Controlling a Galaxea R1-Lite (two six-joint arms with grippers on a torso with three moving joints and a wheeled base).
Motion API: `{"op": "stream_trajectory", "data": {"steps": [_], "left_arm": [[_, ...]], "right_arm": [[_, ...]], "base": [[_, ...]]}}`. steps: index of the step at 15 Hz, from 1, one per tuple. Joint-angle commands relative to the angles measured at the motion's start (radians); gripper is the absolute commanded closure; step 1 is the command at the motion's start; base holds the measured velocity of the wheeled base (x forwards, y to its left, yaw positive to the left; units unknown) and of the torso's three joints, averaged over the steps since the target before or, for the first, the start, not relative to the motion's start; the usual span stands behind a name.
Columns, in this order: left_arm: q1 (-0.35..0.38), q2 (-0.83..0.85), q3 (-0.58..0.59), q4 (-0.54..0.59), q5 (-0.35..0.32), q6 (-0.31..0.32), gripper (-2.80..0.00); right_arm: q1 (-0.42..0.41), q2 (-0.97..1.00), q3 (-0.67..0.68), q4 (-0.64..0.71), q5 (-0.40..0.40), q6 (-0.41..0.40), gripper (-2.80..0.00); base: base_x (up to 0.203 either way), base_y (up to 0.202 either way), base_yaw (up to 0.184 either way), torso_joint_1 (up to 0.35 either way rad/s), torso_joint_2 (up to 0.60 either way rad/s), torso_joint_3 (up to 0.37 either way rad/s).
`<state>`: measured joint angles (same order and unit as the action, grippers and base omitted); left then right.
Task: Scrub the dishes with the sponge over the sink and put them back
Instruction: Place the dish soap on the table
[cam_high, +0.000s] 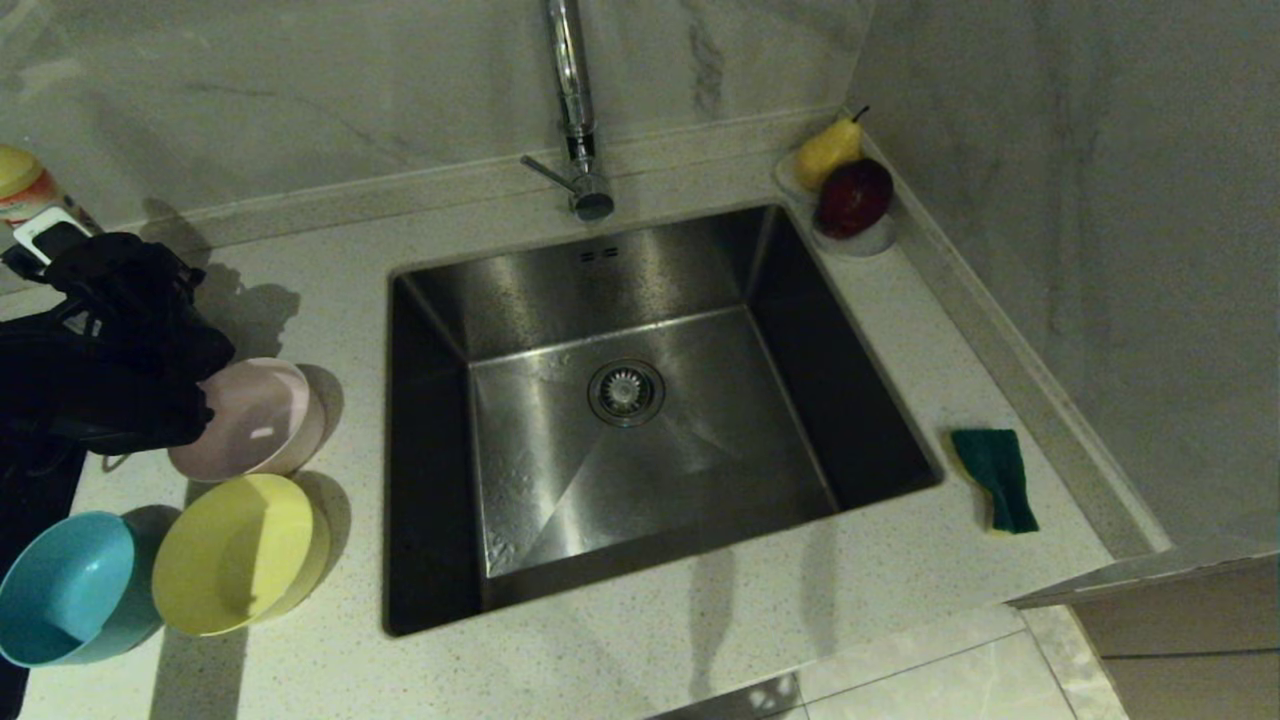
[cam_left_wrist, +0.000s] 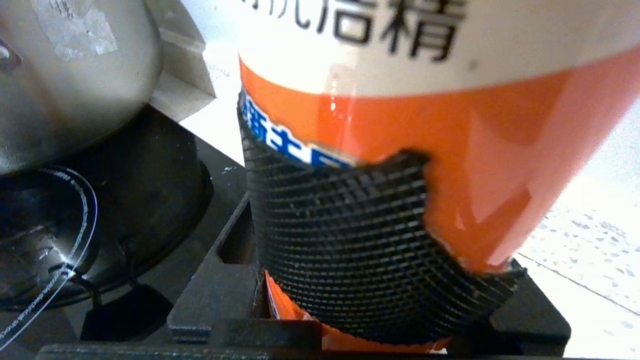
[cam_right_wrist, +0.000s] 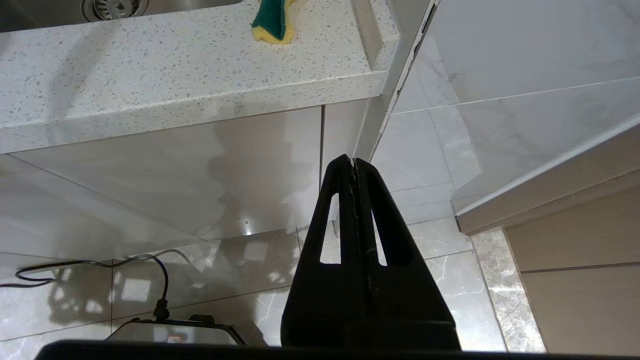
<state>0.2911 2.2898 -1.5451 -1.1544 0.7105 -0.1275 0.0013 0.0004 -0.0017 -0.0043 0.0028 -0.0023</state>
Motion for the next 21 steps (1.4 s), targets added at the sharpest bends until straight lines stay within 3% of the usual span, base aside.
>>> {"op": "stream_trajectory", "data": {"steps": [1, 7, 8, 14, 21], "left_arm": [[0.000, 0.002, -0.004, 0.001, 0.004, -0.007, 0.00], [0.000, -0.012, 0.014, 0.001, 0.027, -0.007, 0.00], [0.000, -0.013, 0.023, 0.001, 0.029, -0.009, -2.80], [0.009, -0.061, 0.025, 0.007, 0.023, -0.018, -2.80], [0.010, -0.321, 0.043, 0.217, 0.016, -0.050, -2.80]], "right_arm": [[0.000, 0.000, 0.000, 0.000, 0.000, -0.001, 0.00], [0.000, 0.000, 0.000, 0.000, 0.000, -0.001, 0.00], [0.000, 0.000, 0.000, 0.000, 0.000, -0.001, 0.00], [0.000, 0.000, 0.000, 0.000, 0.000, -0.001, 0.00], [0.000, 0.000, 0.000, 0.000, 0.000, -0.001, 0.00]], "base": [[0.000, 0.000, 0.000, 0.000, 0.00, 0.000], [0.000, 0.000, 0.000, 0.000, 0.00, 0.000], [0.000, 0.000, 0.000, 0.000, 0.00, 0.000], [0.000, 0.000, 0.000, 0.000, 0.00, 0.000], [0.000, 0.000, 0.000, 0.000, 0.00, 0.000]]}}
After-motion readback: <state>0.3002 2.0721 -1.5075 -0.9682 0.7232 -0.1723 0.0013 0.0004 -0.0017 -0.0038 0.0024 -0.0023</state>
